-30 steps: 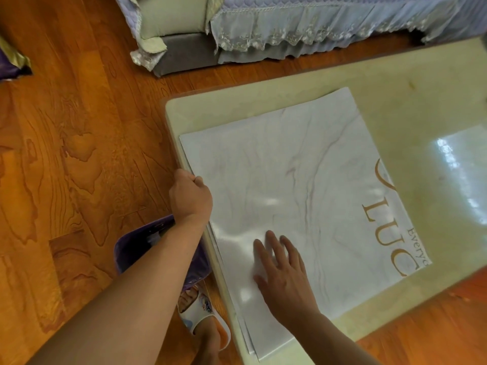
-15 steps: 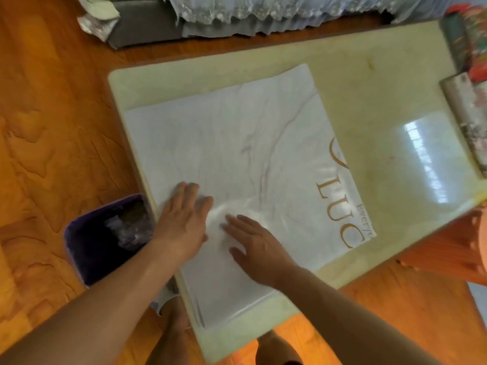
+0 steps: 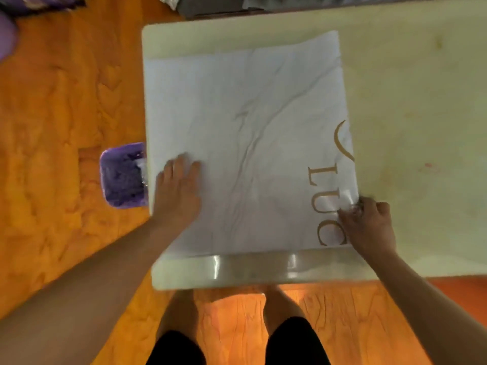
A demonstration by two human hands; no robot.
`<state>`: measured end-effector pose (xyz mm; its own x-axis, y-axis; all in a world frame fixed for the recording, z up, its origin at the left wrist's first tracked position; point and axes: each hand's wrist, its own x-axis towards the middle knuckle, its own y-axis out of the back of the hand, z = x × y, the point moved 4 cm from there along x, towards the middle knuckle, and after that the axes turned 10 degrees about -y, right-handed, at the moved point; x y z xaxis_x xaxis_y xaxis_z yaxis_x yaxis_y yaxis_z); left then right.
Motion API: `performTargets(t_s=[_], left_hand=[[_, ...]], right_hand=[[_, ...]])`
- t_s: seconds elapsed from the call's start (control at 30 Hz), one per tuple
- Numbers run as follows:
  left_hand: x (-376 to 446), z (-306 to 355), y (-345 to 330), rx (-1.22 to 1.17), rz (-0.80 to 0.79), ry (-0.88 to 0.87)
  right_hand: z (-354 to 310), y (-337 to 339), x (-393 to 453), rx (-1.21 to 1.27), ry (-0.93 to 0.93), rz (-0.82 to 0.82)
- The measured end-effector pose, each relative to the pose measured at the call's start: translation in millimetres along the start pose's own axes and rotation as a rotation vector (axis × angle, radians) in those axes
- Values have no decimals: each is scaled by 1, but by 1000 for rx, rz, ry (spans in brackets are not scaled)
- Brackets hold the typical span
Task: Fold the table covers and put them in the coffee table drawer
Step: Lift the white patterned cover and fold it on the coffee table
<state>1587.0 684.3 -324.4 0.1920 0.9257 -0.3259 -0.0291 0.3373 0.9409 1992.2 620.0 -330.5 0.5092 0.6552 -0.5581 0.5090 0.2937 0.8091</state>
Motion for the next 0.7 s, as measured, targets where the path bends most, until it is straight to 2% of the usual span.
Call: performTargets(t_s=[0.1, 0.2, 0.33, 0.43, 0.5, 0.53, 0.63, 0.7], left_hand=[[-89, 47, -30, -265, -18, 302], [-158, 78, -54, -322, -43, 356], [-166, 49, -67, -373, 14, 582], [-157, 46, -87, -295, -246, 500], [-158, 49, -105, -295, -325, 459], [-157, 51, -107, -335, -313, 488], [-147, 57, -94, -527, -196, 732], [-144, 54, -77, -545, -63, 819]], right_hand=[[-1, -7, -9, 62, -53, 4], [-3, -11, -14, 76, -98, 20], [-3, -17, -9, 73, -115, 58], [-2, -22, -11, 71, -98, 95], [-2, -24, -11, 65, -99, 109], [-2, -24, -12, 61, -95, 111], [-2, -22, -12, 55, -81, 106], [-2, -21, -11, 51, -84, 96]])
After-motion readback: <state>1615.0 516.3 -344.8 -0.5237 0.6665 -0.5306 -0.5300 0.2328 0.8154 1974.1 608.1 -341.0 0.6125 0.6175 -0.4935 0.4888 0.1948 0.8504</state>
